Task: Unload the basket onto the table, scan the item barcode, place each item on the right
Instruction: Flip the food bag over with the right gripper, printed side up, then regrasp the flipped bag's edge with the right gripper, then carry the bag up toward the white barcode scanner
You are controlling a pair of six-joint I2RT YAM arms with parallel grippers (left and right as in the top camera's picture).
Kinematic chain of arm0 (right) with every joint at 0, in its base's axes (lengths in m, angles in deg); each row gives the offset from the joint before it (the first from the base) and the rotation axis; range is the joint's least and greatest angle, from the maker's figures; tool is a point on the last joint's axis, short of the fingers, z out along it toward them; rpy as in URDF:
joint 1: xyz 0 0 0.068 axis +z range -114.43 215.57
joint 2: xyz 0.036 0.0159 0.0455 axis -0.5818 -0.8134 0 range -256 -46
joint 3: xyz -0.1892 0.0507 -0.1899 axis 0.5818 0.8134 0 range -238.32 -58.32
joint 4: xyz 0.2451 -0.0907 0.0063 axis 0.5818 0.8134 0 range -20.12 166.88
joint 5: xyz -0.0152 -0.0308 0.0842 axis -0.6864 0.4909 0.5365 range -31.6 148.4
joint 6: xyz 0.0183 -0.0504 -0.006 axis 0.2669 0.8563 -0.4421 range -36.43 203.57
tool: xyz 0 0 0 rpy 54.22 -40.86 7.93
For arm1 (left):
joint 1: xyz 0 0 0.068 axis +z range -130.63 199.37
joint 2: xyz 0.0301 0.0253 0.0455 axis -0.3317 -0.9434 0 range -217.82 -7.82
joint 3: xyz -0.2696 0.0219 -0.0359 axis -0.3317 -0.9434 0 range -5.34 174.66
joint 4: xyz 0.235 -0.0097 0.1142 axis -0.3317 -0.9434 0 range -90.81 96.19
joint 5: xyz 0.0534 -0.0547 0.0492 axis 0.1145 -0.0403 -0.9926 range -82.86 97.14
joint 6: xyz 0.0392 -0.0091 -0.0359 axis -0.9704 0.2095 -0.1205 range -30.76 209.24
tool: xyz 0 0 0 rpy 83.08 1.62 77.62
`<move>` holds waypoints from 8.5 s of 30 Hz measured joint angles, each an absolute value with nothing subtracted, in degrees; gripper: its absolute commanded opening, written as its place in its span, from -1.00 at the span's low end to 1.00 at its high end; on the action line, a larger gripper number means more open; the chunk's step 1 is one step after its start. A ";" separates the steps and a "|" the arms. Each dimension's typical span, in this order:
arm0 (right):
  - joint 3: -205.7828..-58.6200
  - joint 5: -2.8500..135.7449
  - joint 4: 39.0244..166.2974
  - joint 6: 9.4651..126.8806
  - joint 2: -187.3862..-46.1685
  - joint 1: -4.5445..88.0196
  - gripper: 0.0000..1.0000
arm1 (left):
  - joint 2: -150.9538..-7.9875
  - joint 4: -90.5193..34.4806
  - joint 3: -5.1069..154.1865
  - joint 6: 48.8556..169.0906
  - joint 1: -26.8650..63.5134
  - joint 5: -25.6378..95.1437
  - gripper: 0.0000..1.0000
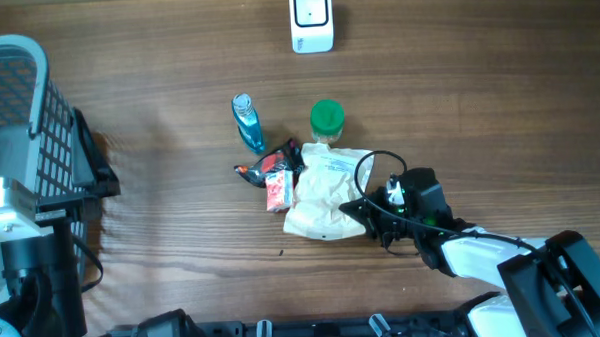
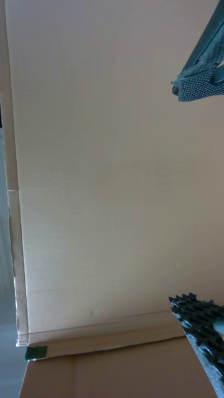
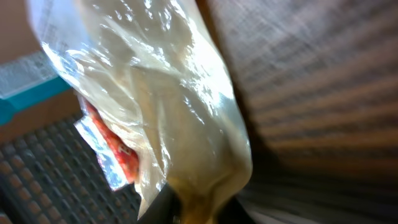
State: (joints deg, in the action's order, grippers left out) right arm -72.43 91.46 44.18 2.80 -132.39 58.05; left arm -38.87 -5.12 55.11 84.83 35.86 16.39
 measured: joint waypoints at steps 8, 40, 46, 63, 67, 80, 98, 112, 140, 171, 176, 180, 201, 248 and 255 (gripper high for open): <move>-71.41 92.49 40.14 5.53 -132.79 58.03 -0.91 | -38.87 -6.44 55.11 84.83 35.86 16.39 1.00; -73.24 139.64 87.74 -34.93 -117.16 28.24 -0.91 | -38.87 -13.98 55.11 84.83 35.86 16.39 1.00; -75.89 127.50 63.05 -34.84 -128.35 25.66 -0.87 | -38.87 -14.54 55.07 84.83 35.86 16.39 1.00; -76.19 119.46 31.99 -11.58 -128.90 30.99 0.99 | -38.87 -14.83 55.04 84.83 35.86 16.39 1.00; -76.39 117.65 27.75 5.62 -128.90 30.99 0.78 | -38.87 -14.17 55.02 84.83 35.86 15.74 1.00; -77.13 119.83 47.83 28.48 -124.00 46.34 -0.90 | -41.80 -29.76 55.02 86.14 35.86 12.52 1.00; -78.90 104.49 64.29 33.55 -137.29 56.06 -0.90 | -43.83 -34.17 55.02 86.54 35.86 12.52 1.00; -78.62 93.25 102.39 27.50 -99.02 56.17 1.00 | -43.94 -34.30 55.02 86.56 35.86 12.52 1.00; -72.78 89.47 39.42 -2.45 -135.80 61.64 -0.60 | -43.94 -36.42 55.02 86.56 35.86 12.55 1.00; -70.07 113.28 -7.86 -12.92 -110.12 48.57 -0.90 | -43.92 -56.27 55.02 86.56 35.86 12.55 1.00; -71.58 114.30 -18.46 -24.48 -110.06 46.49 -0.90 | -43.94 -59.48 55.00 86.56 35.86 12.55 1.00; -74.12 111.68 -18.52 -29.70 -110.06 46.49 -0.90 | -43.92 -59.48 55.02 86.56 35.86 12.55 1.00; -114.25 109.34 39.68 21.07 -129.82 46.34 -0.90 | -43.94 -59.72 55.00 86.56 35.86 12.55 1.00; -143.99 65.41 84.81 70.47 -169.55 44.63 1.00 | -43.99 -59.61 55.00 86.56 35.86 12.55 1.00; -144.47 67.59 85.03 71.04 -172.35 44.85 0.92 | -43.99 -59.61 55.00 86.56 35.86 12.55 1.00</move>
